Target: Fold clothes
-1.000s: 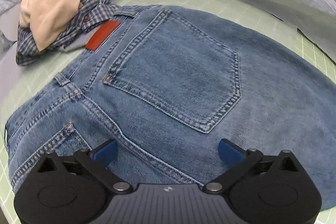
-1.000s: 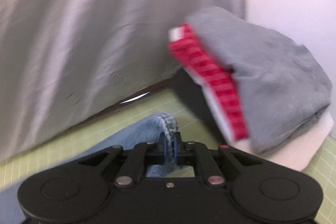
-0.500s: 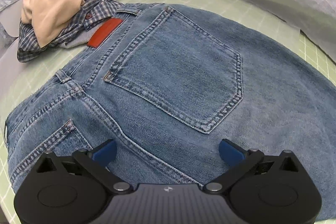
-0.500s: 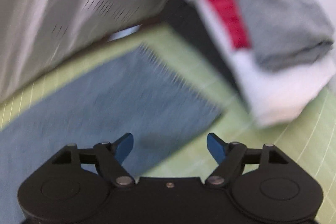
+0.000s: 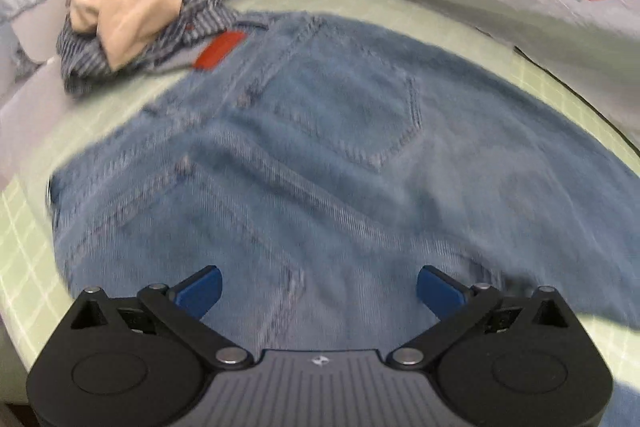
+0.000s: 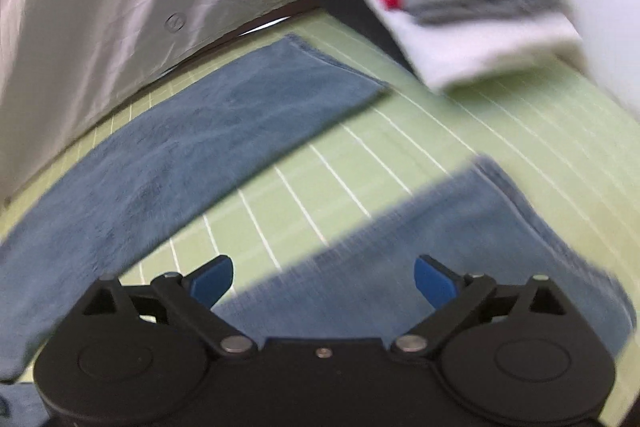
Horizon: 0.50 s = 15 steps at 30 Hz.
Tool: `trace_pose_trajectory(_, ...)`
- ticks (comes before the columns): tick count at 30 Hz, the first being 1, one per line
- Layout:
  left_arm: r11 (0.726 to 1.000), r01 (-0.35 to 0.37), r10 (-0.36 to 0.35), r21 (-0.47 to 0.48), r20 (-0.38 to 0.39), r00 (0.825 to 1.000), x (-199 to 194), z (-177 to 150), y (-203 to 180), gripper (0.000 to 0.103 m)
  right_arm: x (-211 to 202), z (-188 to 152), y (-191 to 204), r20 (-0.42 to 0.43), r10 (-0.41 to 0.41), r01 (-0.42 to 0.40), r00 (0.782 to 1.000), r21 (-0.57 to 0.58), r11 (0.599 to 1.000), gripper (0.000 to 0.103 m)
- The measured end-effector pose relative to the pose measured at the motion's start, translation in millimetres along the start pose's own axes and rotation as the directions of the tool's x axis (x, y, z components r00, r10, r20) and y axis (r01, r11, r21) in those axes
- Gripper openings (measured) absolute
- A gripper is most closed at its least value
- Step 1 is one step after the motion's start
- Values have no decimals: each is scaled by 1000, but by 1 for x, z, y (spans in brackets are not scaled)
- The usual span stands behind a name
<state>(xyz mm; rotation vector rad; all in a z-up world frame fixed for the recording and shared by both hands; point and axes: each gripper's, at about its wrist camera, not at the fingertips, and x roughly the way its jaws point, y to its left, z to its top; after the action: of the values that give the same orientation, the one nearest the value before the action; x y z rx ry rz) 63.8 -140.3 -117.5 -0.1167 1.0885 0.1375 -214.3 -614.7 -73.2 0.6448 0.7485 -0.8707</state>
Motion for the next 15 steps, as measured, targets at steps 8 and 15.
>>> trace_pose_trajectory(8, 1000, 24, -24, 7, -42, 999, -13, -50, -10, 102, -32, -29, -76, 0, 2, -2, 1000, 174, 985, 98)
trace_pose_trajectory(15, 999, 45, -44, 12, -78, 996, -25, -94, -19, 102, -48, -44, -126, -13, -29, 31, 999, 223, 974, 99)
